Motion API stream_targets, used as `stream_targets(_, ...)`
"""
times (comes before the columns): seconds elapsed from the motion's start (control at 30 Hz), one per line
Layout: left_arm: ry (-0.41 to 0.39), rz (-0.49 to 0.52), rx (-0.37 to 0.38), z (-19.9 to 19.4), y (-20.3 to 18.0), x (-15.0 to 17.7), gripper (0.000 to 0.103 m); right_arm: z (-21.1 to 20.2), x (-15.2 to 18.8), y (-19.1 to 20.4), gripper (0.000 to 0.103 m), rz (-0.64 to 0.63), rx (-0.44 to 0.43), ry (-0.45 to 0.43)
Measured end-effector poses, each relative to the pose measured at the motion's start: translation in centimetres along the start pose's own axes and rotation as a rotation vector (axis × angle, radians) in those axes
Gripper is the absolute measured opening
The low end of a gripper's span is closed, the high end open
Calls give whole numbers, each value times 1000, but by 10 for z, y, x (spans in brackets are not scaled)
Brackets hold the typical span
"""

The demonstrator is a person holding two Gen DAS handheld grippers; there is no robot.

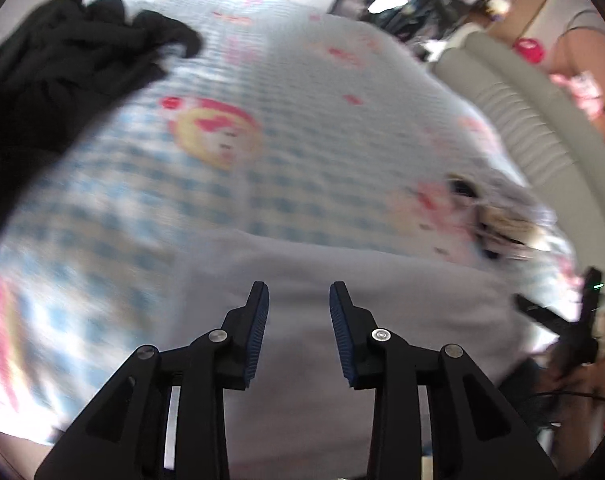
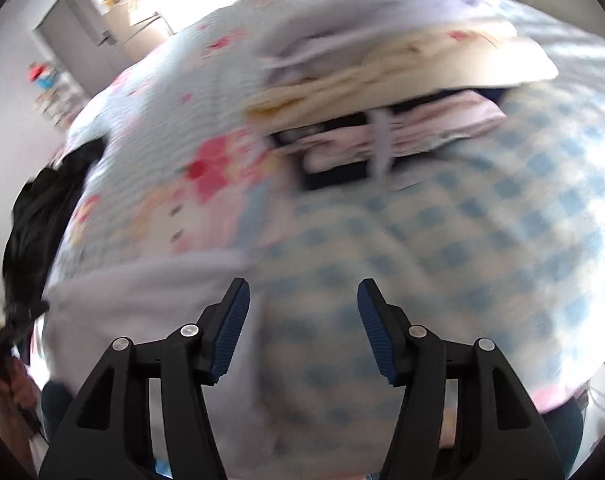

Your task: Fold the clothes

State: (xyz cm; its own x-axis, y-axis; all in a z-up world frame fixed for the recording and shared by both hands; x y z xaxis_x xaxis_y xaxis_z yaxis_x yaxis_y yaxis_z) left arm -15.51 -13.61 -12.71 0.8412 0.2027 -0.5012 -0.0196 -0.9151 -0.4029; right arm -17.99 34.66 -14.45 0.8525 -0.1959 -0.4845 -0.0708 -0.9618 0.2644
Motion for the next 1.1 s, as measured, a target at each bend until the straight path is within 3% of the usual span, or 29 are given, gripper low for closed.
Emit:
stream_targets(0.07,17,28,-93,8,2,7,34,-4,14,15,66,-52,-15,-3)
stream_targets(0.1,54,20,-189,16,11,7,34,3,20,13,66,-57,15,27)
stream_targets(0.13,81,-2,-233,19,20,7,34,10,26,11,66,-59,47,56)
stream_targets(0.17,67,-1,-211,9,19,6,34,15,31,5,64,-40,81,79)
stream_targets(0.23,31,6,-153,-13,14,4,38,6,34,0,64,-7,58,72)
stream_targets(0.27,-5,25,-108,-26,5,5,49,-6,36,3,64,-19,31,47)
stream_targets(0.3,-43,45,-62,-39,-5,7,53,-16,39,9,66,-52,13,28)
stream_targets(0.37,-47,59,13,-44,-20,14,54,-29,49,21,66,-117,2,21)
stream_targets(0.43,-17,77,29,-31,-33,27,54,-23,57,23,66,-131,24,59)
stream_targets(0.57,91,60,-24,-6,-41,43,52,-8,80,6,66,-103,106,162)
stream_targets(0.73,115,71,-8,-5,-42,53,52,-25,81,-8,65,-126,292,117)
stream_targets(0.77,108,79,11,-6,-46,54,52,-32,79,-15,65,-92,242,103)
stream_targets(0.9,81,130,86,-12,-69,57,54,-42,72,-18,67,82,-171,109)
stream_targets(0.93,79,160,96,-11,-79,58,54,-39,70,-13,67,75,-212,112)
stream_targets(1.07,98,208,104,0,-102,59,53,-8,57,9,72,-11,-164,143)
stream_targets(1.1,100,210,116,3,-106,58,52,3,58,8,78,2,-185,162)
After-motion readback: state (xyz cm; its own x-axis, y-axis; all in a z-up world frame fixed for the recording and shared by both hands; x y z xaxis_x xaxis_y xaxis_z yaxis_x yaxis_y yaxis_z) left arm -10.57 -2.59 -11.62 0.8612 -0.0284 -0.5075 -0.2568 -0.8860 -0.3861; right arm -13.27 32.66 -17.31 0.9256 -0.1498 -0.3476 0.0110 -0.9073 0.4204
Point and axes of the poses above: each gripper's, at about its wrist camera, not at the fingertips, and z roughly the way its jaws point, y to its left, x to its underside, the point moved 1 cm from there along z, roughly the way its jaws point, and after that the axes turned 1 degree about -z, right-handed, at the moved point
